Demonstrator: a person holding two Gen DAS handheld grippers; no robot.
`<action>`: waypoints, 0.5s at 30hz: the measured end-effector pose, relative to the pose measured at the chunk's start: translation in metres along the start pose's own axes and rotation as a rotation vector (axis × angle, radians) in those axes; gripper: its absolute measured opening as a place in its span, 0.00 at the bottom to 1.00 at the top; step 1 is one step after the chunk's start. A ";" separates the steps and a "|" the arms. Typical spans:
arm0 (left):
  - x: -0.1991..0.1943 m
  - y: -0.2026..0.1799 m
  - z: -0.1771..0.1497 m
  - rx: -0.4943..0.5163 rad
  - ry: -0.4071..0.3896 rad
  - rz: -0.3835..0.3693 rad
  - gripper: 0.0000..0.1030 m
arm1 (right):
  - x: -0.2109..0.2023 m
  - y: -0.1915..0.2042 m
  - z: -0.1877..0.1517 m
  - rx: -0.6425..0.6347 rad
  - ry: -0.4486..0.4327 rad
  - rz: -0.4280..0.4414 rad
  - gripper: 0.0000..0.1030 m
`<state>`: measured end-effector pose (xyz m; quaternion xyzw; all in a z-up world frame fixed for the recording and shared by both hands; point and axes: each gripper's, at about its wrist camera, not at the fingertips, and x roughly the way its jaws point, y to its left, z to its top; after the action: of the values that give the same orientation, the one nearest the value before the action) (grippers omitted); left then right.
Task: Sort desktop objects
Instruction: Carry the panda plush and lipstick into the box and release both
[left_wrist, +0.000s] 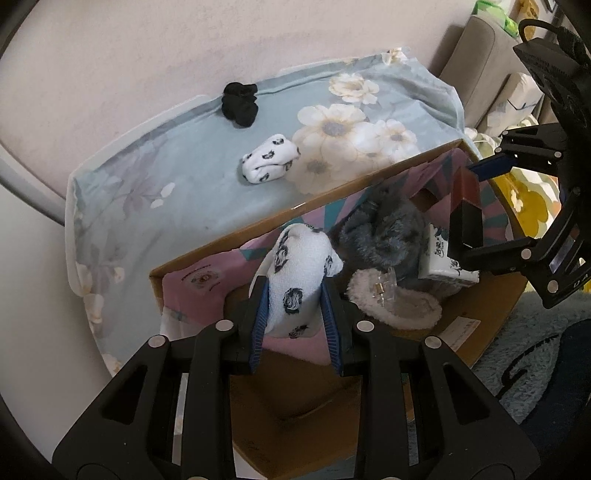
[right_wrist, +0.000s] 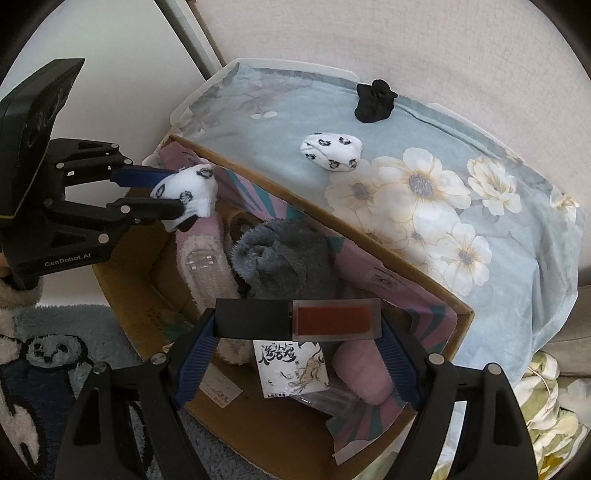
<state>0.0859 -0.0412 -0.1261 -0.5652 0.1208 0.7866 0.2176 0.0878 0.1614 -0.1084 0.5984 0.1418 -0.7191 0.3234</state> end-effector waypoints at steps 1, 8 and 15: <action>0.000 0.000 0.000 0.001 0.006 -0.001 0.25 | 0.001 -0.001 0.001 0.002 0.008 -0.002 0.78; 0.009 0.002 0.004 -0.010 0.068 0.006 0.98 | 0.010 -0.004 0.000 0.006 0.070 0.030 0.99; 0.000 0.003 0.009 0.008 0.031 0.010 1.00 | -0.010 -0.006 0.007 0.022 0.010 0.082 1.00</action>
<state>0.0773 -0.0399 -0.1236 -0.5757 0.1299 0.7784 0.2139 0.0792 0.1647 -0.0988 0.6109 0.1108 -0.7038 0.3452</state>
